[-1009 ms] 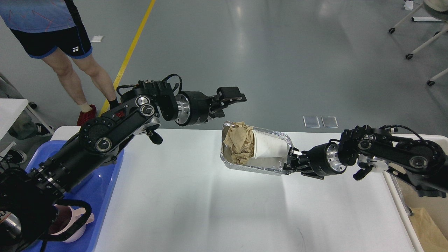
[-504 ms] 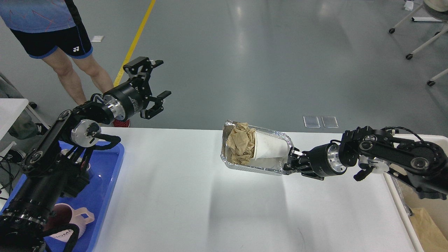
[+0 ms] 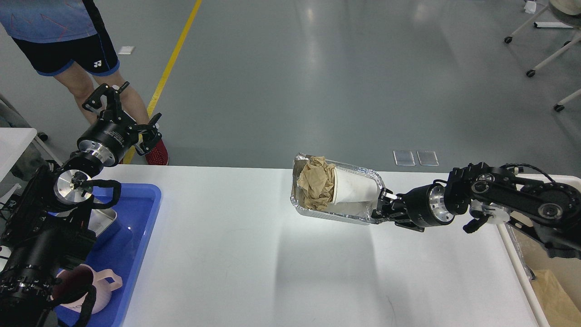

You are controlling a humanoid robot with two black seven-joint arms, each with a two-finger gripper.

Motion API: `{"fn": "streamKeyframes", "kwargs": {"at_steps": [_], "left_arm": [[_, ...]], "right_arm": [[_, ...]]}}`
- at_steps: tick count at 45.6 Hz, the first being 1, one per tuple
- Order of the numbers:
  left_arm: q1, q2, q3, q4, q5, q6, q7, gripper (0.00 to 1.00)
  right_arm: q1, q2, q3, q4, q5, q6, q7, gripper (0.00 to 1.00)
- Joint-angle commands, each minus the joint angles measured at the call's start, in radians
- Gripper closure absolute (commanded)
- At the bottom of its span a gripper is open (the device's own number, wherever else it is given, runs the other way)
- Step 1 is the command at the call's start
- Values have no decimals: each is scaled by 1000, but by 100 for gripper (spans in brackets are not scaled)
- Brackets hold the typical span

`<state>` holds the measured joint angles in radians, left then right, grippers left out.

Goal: Tidy desktop
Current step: 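Carry the foil tray with the right gripper into the white bin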

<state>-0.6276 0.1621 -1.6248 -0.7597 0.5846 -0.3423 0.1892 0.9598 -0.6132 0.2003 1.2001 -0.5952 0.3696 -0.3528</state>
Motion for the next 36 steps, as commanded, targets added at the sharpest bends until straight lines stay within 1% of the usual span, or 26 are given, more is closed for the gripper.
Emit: {"fn": "streamKeyframes", "kwargs": {"at_steps": [1,9,16,20,25,29,35,36], "left_arm": [[0,-6,11,0,1,2,0,7],[3,-7,29,16,1,3,0,7],[8,-15,33,20,1,2,0,7],[8,-16,34,20,0,2,0,7],[8,-24,36,20,1,3,0,7],[8,-30,36,20,1,3,1,7],[8,-29,55,20,1,5,0,7],[8,-29,69,20,0,5,0,7]], "right_arm": [[-18,-55,39,1,0,0,0,100],[-94,-197,155,9,3,2,0,100],[-232,-313,335,10,9,3,5,100],[-326,-359,442,7,11,0,5,100],[-450,-396,570,-8,11,-9,5,100],[-539,-405,642,-48,11,-12,5,100],[-628,-405,703,-143,11,-14,9,100],[-651,-405,720,-192,15,-18,9,100]]}}
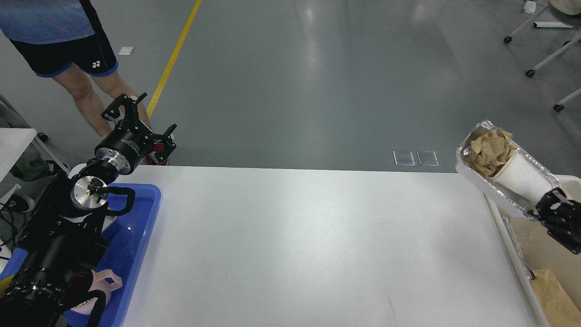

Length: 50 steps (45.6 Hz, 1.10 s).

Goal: Tidy desktop
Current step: 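Carry the foil tray with the right gripper into the white bin, then release the foil tray and raise the right gripper from the bin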

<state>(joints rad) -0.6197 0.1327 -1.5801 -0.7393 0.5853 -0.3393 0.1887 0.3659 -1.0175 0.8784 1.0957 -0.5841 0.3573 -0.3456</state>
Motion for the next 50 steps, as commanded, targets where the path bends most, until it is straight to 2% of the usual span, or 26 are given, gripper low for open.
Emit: {"fn": "streamKeyframes", "kwargs": {"at_steps": [1,15,24,28,32,38,50], "left_arm": [[0,1,28,0,-1,3,0,7],[11,-1,32,0,-1,34,0,7],[12,-11,55,0,-1,42,0,7],[12,-15,57,0,1,48,0,7],[12,-15,55,0,1,48,0,7],[14,-16,57,0,-1,48,0,7],[14,-15,57,0,-1,48,1,7]], "right_arm": [[-65,-1,45,-109,6,-8,2,100],[-94,43,45,-379,44,-14,8,100],[-94,74,45,-453,46,-14,8,98],[-93,77,47,-477,44,-17,7,75],[-90,77,47,-502,46,-32,7,43],[-82,96,47,-534,46,-84,7,2],[-39,109,44,-527,46,-86,0,0]]}}
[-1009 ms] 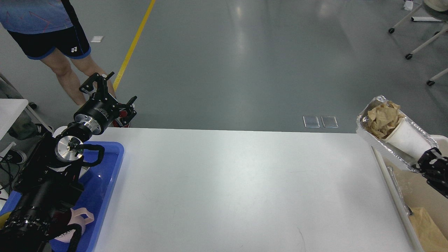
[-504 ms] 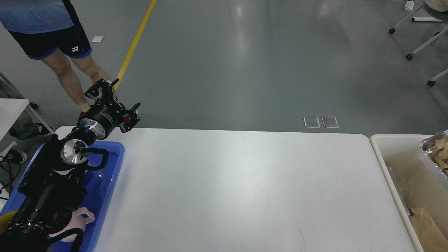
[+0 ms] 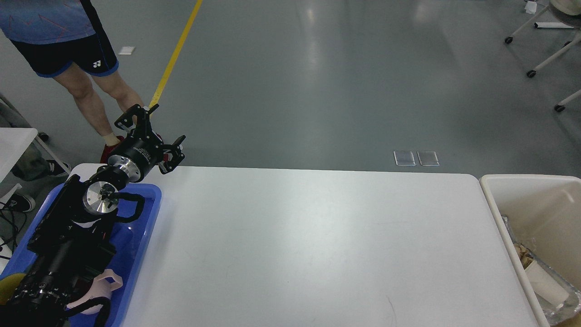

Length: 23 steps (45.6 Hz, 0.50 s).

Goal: Tidy desktop
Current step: 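Release the foil tray and raise the right gripper from the bin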

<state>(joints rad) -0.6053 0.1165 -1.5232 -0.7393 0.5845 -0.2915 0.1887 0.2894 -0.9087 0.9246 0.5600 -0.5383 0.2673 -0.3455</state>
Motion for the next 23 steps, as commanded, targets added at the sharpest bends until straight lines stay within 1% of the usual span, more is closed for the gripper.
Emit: {"fn": "streamKeyframes", "kwargs": {"at_steps": [1,7,12,17,23], "left_arm": [[-1,2,2,0,1,0,1,7],[-1,3,5,0,0,0,17,4],[-2,2,6,-3,0,0,20,3],[-2,2,6,-3,0,2,20,3],[-2,0,6,-3,0,3,20,3]], "right_arm": [[54,1,-3,12,0,6,3,0],[200,19,3,14,0,4,5,0],[341,117,54,0,3,-7,5,0],[393,194,128,3,15,-13,5,0],[421,280,203,15,15,-43,9,0]]}}
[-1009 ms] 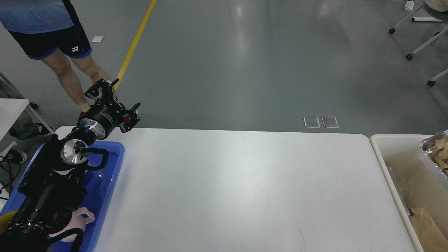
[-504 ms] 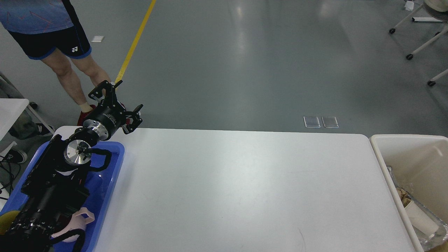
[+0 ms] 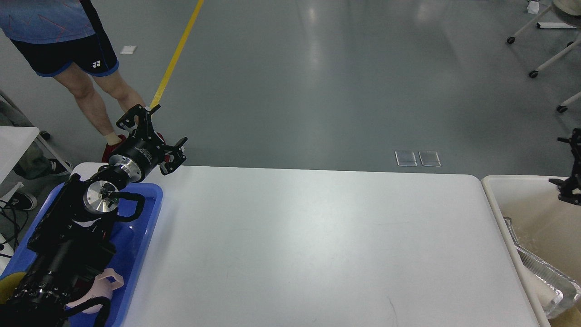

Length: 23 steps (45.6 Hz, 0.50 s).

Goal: Tidy desktop
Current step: 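Release the foil tray and raise the right gripper from the bin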

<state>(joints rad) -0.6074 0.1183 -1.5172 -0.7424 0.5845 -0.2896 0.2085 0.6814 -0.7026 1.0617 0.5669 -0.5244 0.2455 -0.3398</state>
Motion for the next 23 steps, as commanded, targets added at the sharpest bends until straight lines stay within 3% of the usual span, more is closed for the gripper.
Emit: {"fn": "streamKeyframes", "kwargs": {"at_steps": [1,9,13,18,23], "left_arm": [[1,-2,0,0,0,1,0,3],[5,-2,-1,0,0,13,-3,3],[5,-3,-1,0,0,17,-4,3],[3,-6,0,0,0,17,-6,3],[0,-22,0,0,0,17,-6,3]], "right_arm": [[33,86,79,8,1,-22,7,0],[52,193,164,13,1,-25,120,0],[53,238,173,24,1,-29,217,0],[52,293,175,53,1,-28,407,0],[32,359,173,96,1,-26,660,0]]}}
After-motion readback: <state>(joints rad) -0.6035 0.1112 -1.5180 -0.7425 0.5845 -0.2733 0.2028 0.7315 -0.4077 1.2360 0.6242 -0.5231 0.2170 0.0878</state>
